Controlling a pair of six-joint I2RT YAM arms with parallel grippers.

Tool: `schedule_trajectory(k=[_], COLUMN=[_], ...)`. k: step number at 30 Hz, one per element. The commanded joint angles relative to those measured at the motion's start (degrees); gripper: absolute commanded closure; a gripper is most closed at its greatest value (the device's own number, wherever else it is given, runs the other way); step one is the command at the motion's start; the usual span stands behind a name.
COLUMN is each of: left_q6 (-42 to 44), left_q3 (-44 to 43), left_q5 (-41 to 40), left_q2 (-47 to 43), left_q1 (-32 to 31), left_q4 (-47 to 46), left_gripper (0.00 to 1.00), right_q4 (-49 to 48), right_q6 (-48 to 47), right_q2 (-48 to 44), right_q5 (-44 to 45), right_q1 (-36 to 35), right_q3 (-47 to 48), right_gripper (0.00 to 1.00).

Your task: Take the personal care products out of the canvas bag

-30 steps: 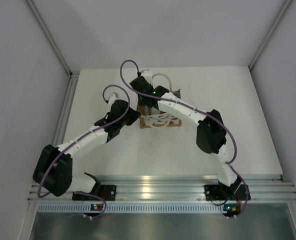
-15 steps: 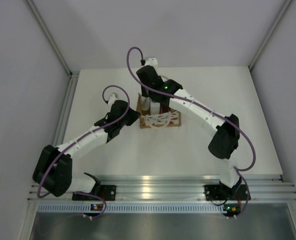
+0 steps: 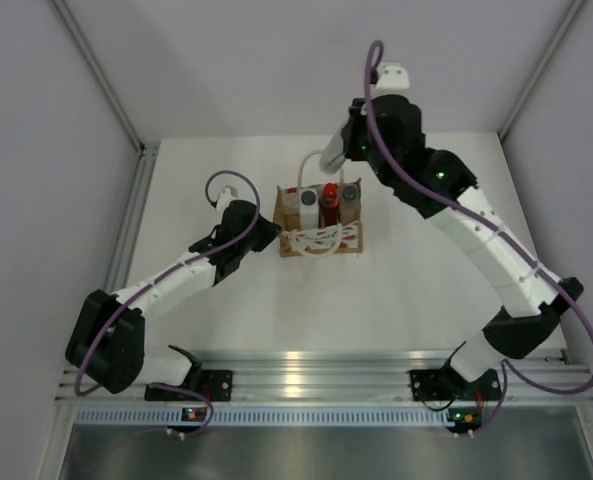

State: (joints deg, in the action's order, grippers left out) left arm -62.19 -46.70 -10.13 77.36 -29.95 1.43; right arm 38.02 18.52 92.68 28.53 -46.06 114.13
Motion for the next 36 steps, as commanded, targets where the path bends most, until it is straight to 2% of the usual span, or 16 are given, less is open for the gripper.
schedule_trajectory(k=[1, 4, 7, 13, 21, 31, 32, 34, 36], left_q6=[0.58, 0.67, 0.93, 2.78, 7.26, 9.63, 9.9, 10.07, 10.25], left_q3=[0.38, 0.38, 0.2, -0.94, -4.19, -5.42, -5.68, -5.95, -6.3], left_q5=[-2.35, -2.26, -1.91, -1.3, 2.22, 5.12, 5.12, 5.12, 5.38], left_q2=[-1.6, -1.86, -2.22, -2.3, -0.2, 2.26, 2.44, 2.88, 3.23], left_q1=[0.25, 0.16, 0.16, 0.25, 0.25, 0.25, 0.25, 0.25, 0.16], left_q4=[1.2, 1.21, 1.2, 1.21, 1.29, 1.29, 1.21, 1.29, 1.29], left_gripper=[1.0, 1.0, 1.0, 1.0, 1.0, 1.0, 1.0, 1.0, 1.0], right_q4=[-0.32, -0.49, -3.82, -16.3, -24.22, -28.44, -28.35, -28.09, -26.95], right_q6=[-2.0, -1.47, -3.13, -4.9, -4.9, -3.85, -3.85, -3.85, -3.67], right_q2=[-7.77, -11.38, -13.49, -13.85, -6.38, -4.27, -4.35, -4.44, -4.53], right_q5=[3.98, 1.98, -3.12, -9.55, -9.64, -11.04, -11.22, -11.13, -10.87], right_q1=[5.8, 15.35, 21.95, 28.91, 30.68, 30.6, 30.59, 30.42, 30.42], right_q3=[-3.62, -10.31, -18.48, -32.9, -42.4, -48.29, -48.38, -48.65, -48.47], right_gripper=[1.0, 1.0, 1.0, 1.0, 1.0, 1.0, 0.96, 0.77, 0.66])
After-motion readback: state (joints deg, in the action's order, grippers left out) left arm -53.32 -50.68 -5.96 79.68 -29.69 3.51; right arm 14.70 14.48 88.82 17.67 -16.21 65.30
